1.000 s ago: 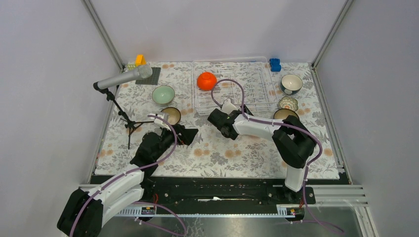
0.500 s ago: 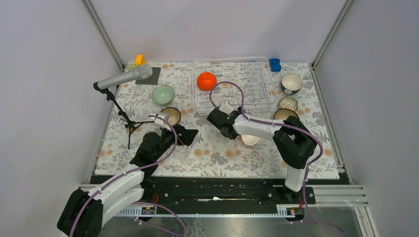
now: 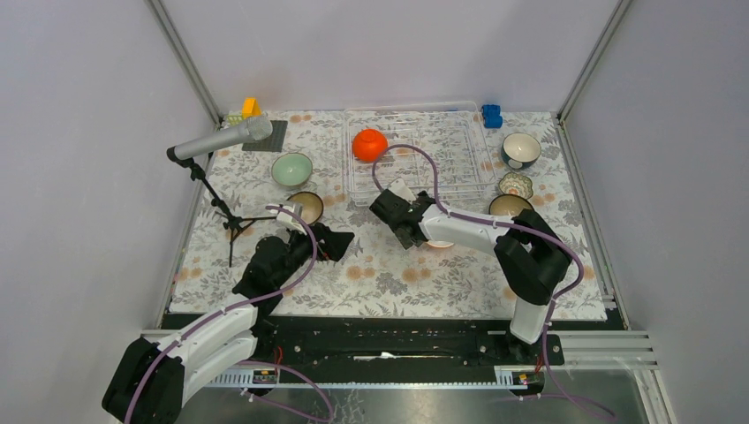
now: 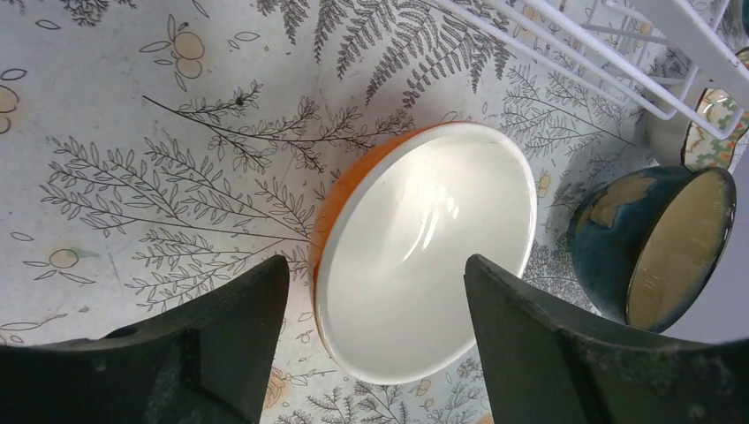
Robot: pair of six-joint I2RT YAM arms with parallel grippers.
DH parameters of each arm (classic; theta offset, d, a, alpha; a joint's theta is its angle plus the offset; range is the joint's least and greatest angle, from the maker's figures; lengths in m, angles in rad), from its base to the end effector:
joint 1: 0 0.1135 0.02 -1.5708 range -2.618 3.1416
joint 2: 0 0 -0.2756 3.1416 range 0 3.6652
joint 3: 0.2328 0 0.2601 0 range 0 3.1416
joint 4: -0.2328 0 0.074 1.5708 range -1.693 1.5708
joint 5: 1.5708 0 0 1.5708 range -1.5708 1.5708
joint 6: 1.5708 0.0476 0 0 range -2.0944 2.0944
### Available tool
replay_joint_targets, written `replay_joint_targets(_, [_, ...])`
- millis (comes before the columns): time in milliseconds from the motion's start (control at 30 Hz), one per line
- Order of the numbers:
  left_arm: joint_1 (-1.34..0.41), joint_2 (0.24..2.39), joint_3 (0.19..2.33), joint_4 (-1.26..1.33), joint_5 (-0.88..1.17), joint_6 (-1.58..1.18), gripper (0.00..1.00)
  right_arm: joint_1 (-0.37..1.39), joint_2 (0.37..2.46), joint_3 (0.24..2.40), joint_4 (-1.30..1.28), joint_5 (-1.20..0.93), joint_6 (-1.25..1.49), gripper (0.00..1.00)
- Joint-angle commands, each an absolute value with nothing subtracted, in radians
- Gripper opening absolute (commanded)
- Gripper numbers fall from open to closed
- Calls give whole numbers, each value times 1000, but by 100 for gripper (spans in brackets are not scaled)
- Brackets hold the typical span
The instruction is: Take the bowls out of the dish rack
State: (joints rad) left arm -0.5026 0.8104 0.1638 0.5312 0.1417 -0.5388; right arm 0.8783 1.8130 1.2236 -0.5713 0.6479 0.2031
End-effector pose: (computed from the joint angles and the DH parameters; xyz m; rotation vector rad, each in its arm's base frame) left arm 0.1620 -0.0967 0.1947 0.0796 1.7653 -0.8901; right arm 0.2612 0.2699 0.1876 -0.6454 2.3513 -0.4399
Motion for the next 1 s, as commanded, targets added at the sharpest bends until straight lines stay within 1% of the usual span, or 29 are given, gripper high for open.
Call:
replay_joint_targets(0, [-505, 796, 199, 568, 126, -521, 98, 887, 1756, 1249, -553, 613, 191, 79])
replay_joint_targets(267, [-505, 795, 201, 566, 125, -521, 98, 888, 1638, 1261, -469, 457, 171, 79])
replay_joint_targets(433, [-505, 787, 201, 559, 120, -521, 98, 885, 1597, 1307, -412, 435, 163, 80])
replay_joint_targets(567, [-504, 783, 201, 554, 117, -518, 98, 867, 1601, 1371, -389, 480, 173, 80])
replay_joint_targets(633, [-505, 783, 201, 551, 115, -519, 98, 841, 1604, 1402, -382, 463, 193, 81])
replay_joint_targets(867, [-505, 790, 207, 540, 95, -520, 98, 689, 1651, 1482, -278, 220, 304, 84])
replay_joint_targets(967, [-505, 783, 210, 507, 11, -535, 98, 663, 1720, 1559, -256, 180, 343, 88])
